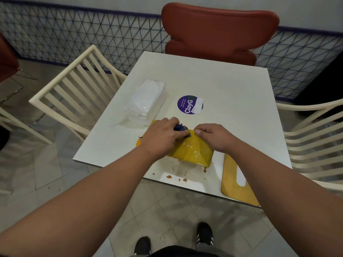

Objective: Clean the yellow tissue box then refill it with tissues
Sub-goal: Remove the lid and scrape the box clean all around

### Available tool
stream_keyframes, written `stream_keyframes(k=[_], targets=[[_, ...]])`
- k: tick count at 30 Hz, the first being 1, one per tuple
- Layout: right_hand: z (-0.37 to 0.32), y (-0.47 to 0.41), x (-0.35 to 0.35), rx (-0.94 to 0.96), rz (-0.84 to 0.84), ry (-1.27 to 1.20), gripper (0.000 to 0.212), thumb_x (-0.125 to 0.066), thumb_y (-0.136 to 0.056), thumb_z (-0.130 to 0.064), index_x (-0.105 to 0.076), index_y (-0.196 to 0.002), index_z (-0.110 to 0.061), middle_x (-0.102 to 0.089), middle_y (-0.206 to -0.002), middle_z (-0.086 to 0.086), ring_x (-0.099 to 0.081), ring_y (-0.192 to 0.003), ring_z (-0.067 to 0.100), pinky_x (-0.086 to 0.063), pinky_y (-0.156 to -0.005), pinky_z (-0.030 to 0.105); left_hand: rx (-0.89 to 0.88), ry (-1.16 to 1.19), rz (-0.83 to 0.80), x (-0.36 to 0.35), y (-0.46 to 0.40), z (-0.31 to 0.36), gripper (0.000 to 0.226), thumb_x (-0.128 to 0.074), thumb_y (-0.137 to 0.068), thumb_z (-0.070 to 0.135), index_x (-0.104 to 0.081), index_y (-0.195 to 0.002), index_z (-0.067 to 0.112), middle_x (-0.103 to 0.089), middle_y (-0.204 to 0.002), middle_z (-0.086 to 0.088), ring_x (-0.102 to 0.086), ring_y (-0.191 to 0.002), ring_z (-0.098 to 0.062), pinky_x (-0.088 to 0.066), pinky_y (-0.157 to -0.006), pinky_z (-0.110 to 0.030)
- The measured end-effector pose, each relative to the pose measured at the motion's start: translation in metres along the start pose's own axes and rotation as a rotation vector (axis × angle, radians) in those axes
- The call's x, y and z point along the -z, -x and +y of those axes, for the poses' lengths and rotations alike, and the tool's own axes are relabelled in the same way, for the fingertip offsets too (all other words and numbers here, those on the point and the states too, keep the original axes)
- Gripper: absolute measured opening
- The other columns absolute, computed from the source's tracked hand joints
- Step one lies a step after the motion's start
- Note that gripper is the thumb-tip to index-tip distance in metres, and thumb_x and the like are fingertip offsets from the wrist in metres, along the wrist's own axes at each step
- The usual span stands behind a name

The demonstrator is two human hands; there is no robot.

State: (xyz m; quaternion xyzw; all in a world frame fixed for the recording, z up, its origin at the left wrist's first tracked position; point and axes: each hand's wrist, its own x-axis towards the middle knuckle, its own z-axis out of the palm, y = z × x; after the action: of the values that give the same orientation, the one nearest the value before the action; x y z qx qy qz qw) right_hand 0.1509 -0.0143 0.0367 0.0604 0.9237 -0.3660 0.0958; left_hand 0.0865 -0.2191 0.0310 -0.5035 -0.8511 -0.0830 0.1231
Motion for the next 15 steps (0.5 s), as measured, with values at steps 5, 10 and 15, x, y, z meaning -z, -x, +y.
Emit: stream_keyframes(k=[5, 10, 15], targets=[[-0.001, 0.000, 0.001, 0.003, -0.009, 0.013, 0.027, -0.044, -0.101, -0.033, -0.065, -0.113, -0.023, -0.061, -0.104, -0.007, -0.054, -0.099, 0.015, -0.042, -0.083, 0.029, 0.017, -0.014, -0.047, 0.007, 0.000, 0.000, 0.038, -0.044, -0.083, 0.025, -0.072, -0.108, 0.029, -0.058, -0.086, -0.010, -0.053, -0.062, -0.029, -0.038, -0.054, -0.031], [0.000, 0.000, 0.002, 0.000, -0.020, 0.024, 0.030, -0.043, -0.101, -0.034, -0.064, -0.118, -0.021, -0.058, -0.106, -0.009, -0.051, -0.101, 0.012, -0.038, -0.083, 0.026, 0.149, 0.005, 0.015, 0.004, 0.015, -0.013, 0.038, -0.047, -0.079, 0.021, -0.073, -0.107, 0.026, -0.060, -0.090, -0.013, -0.056, -0.063, -0.032, -0.047, -0.054, -0.036], [-0.001, 0.000, 0.002, 0.004, 0.007, 0.065, 0.028, -0.043, -0.101, -0.033, -0.065, -0.116, -0.023, -0.061, -0.106, -0.006, -0.053, -0.100, 0.015, -0.040, -0.083, 0.027, 0.048, 0.045, 0.003, -0.003, -0.003, 0.013, 0.037, -0.075, -0.071, 0.014, -0.072, -0.107, 0.024, -0.059, -0.085, -0.012, -0.053, -0.058, -0.031, -0.042, -0.051, -0.033]])
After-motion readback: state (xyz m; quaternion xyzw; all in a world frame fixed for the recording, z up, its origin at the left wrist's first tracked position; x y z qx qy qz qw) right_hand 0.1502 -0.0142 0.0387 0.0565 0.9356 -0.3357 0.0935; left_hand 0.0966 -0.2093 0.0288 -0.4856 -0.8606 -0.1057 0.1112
